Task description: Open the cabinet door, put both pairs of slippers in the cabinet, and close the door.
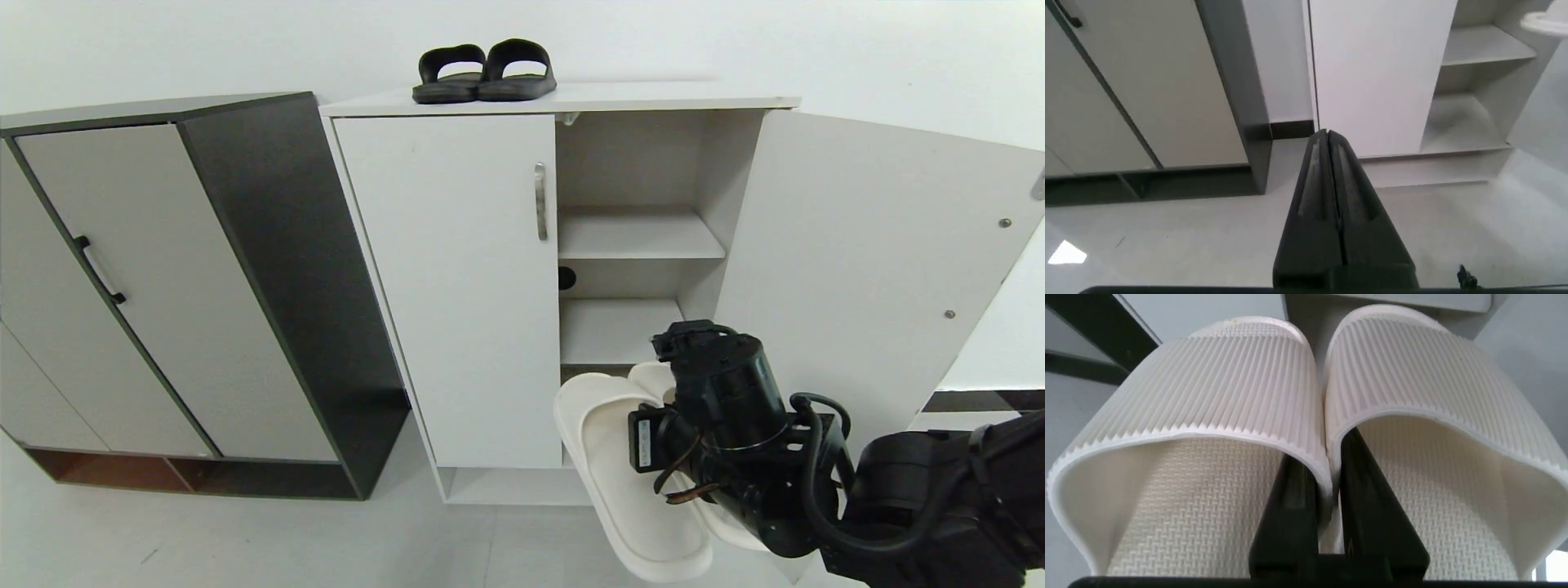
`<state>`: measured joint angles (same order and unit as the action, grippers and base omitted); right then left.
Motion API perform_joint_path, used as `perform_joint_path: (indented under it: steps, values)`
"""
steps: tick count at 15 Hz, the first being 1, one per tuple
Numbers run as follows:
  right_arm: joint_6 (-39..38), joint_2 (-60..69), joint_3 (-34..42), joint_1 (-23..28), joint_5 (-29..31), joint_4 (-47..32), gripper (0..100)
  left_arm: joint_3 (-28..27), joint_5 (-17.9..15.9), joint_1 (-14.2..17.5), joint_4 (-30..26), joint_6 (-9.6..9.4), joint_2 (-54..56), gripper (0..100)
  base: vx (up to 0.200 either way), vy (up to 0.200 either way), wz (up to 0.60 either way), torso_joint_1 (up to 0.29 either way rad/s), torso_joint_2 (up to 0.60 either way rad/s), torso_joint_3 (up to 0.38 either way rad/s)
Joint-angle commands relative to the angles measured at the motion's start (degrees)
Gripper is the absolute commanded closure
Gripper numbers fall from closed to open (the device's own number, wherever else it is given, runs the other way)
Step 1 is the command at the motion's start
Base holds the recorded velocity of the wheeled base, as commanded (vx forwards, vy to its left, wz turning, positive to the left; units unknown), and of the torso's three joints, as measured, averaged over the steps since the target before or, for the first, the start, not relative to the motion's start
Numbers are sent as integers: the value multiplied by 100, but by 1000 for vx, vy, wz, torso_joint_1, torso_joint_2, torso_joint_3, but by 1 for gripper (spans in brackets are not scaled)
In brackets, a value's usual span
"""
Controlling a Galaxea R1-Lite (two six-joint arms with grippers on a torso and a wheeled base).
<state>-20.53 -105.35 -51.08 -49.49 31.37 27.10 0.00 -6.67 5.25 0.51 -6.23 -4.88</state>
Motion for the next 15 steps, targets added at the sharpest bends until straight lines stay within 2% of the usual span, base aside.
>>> perform_joint_path:
  steps: [1, 2, 3, 4, 5, 6, 7, 9, 12, 13, 15]
  values:
    - [31, -65, -34, -16, -25, 50, 100, 0, 8, -675, 2, -19, 154, 100, 0, 0, 0, 0, 0, 0]
    - [154, -152, -113, -16, -17, 190, 100, 0, 52, -569, -7, 52, 250, 100, 0, 0, 0, 0, 0, 0]
    - [198, -267, -174, -25, 1, 322, 100, 0, 104, -517, 2, 25, 488, 100, 0, 0, 0, 0, 0, 0]
    - [181, -434, -218, -87, 19, 393, 100, 0, 412, -508, -7, 69, 488, 100, 0, 0, 0, 0, 0, 0]
    - [163, -530, -192, -183, 10, 454, 100, 0, 711, -517, -16, 254, 488, 100, 0, 0, 0, 0, 0, 0]
    - [154, -662, -192, -192, -34, 507, 100, 0, 728, -517, -16, 588, 488, 100, 0, 0, 0, 0, 0, 0]
    - [163, -750, -183, -236, -60, 630, 100, 0, 728, -517, -7, 825, 488, 100, 0, 0, 0, 0, 0, 0]
    - [190, -873, -201, -236, -148, 902, 100, 0, 711, -517, -7, 711, 488, 100, 0, 0, 0, 0, 0, 0]
    - [190, -935, -210, -148, -96, 911, 100, 0, 702, -517, -7, 702, 488, 100, 0, 0, 0, 0, 0, 0]
    - [207, -1023, -315, 1, 361, 894, 100, 0, 702, -517, -16, 597, 488, 100, 0, 0, 0, 0, 0, 0]
    - [321, -1128, -394, 159, 757, 894, 100, 0, 623, -517, -16, 500, 488, 100, 0, 0, 0, -1, -1, -47]
